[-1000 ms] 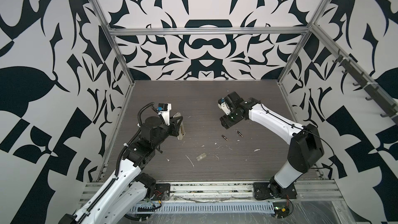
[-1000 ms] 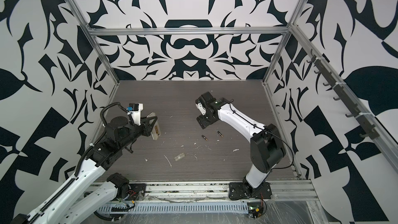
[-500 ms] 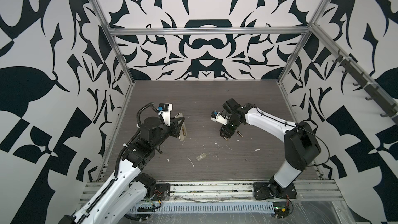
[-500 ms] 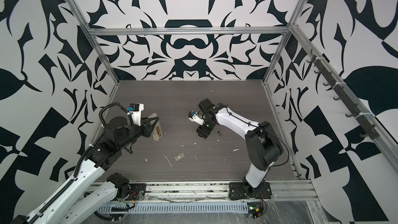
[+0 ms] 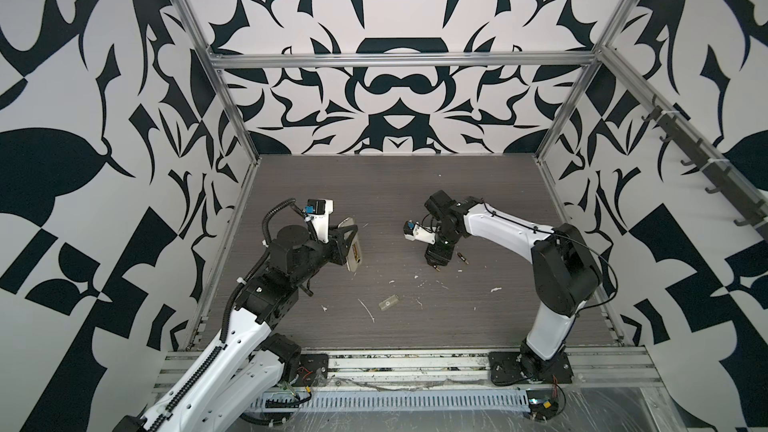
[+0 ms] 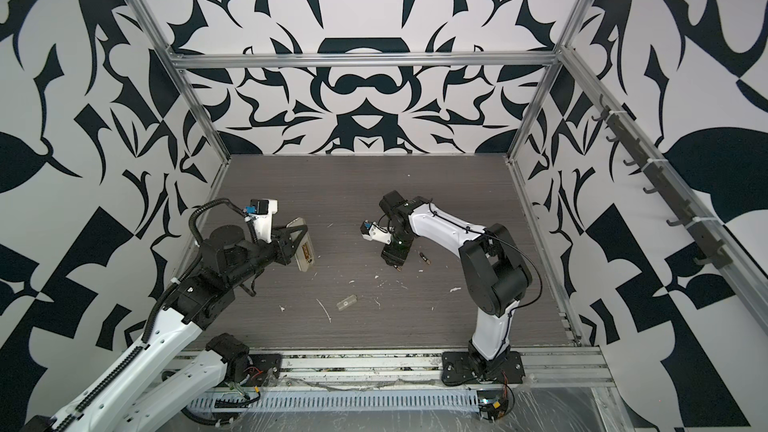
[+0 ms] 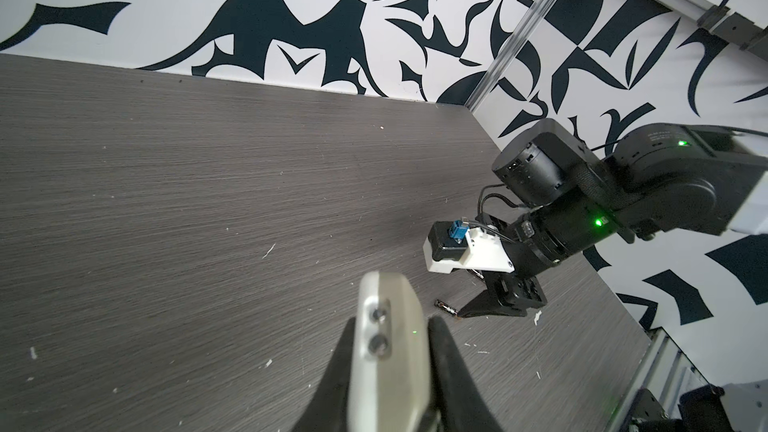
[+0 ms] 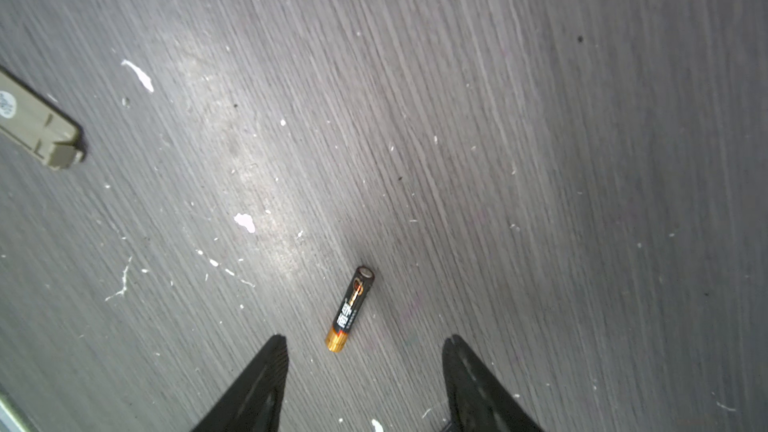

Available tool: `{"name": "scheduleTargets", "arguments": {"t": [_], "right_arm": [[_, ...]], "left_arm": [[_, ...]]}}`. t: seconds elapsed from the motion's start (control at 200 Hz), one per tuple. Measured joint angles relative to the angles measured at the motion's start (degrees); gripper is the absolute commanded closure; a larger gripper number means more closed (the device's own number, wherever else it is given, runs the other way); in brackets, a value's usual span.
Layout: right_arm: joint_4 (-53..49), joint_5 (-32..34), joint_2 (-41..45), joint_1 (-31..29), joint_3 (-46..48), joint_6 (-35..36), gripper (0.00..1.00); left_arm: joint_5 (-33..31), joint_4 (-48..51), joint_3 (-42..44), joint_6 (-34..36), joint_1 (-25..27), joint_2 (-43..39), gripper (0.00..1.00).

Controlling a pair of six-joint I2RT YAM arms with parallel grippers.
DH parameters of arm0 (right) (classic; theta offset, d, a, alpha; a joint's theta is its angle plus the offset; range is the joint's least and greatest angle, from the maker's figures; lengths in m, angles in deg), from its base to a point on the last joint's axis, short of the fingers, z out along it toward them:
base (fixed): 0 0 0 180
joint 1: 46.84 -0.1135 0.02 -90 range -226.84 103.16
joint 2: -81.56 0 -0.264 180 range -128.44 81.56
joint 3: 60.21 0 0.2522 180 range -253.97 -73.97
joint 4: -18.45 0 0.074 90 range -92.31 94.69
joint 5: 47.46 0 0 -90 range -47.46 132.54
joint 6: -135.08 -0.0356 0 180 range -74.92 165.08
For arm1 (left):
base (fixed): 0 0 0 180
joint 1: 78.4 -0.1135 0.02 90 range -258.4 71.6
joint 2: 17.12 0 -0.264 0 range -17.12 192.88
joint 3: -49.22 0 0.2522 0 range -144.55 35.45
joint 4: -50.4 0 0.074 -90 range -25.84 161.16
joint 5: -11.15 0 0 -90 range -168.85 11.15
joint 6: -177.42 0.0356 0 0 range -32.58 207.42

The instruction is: Load the batteries into the remote control

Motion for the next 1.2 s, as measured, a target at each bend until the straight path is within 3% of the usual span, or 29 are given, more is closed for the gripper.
{"name": "scheduleTargets", "arguments": {"t": [0.505,0.695,1.2], "right_arm": [[-1.25,-0.39,-2.71,-0.94,-0.57,2.78,0.44],[-1.07,0.11,-3.5,-1.07,-0.55,3.5,0.54],[-0.37,3.39,-5.25,-1.33,0.81,4.48,0.57]], "left_arm": [[0.04,-0.17,0.07,0.0,0.0,0.33,1.0],[0.02,-0.31,0.07,0.0,0.0,0.5,1.0],[0.44,-1.03,0.07,-0.13,0.0,1.4,1.0]]}}
